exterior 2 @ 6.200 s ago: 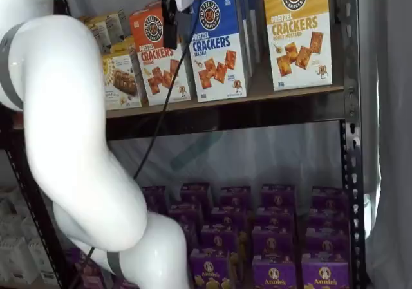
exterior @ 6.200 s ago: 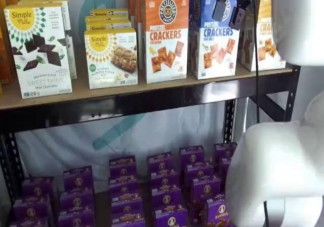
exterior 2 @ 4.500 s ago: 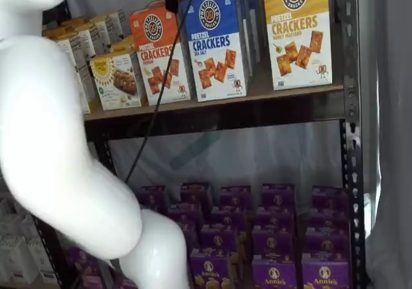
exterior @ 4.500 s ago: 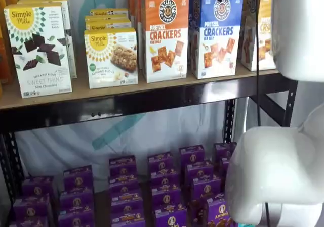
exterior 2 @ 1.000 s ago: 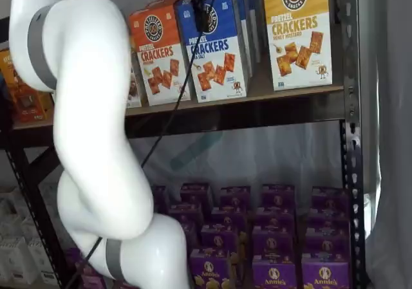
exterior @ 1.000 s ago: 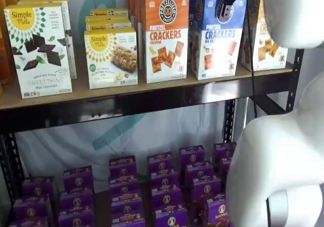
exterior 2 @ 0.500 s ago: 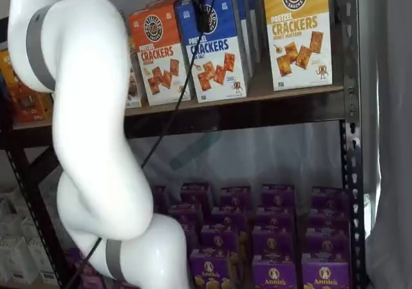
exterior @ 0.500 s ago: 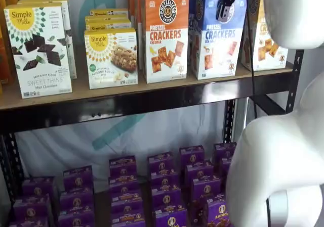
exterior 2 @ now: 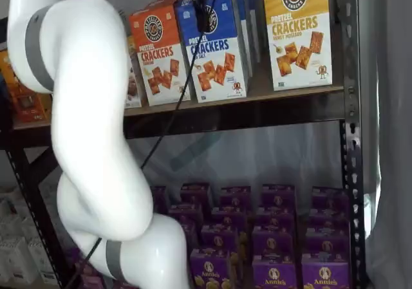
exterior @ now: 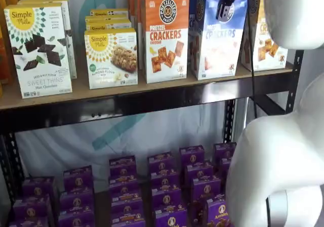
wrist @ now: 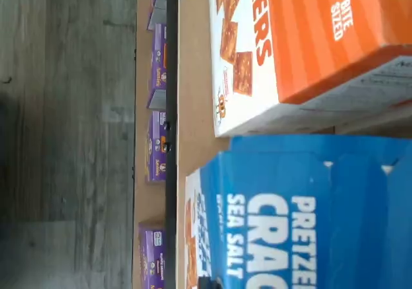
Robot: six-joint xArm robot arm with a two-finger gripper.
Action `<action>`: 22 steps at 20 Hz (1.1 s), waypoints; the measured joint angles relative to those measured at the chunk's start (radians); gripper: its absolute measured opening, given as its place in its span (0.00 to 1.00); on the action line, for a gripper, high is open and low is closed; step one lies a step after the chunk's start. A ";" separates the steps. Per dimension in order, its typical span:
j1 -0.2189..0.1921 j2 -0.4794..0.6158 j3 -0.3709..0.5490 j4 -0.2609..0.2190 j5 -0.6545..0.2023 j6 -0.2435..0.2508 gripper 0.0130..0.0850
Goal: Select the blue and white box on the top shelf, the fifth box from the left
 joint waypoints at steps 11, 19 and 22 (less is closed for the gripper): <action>-0.016 -0.021 -0.010 0.009 0.069 -0.007 0.61; -0.037 -0.106 0.051 0.023 0.149 -0.016 0.61; -0.044 -0.151 0.091 0.018 0.169 -0.023 0.61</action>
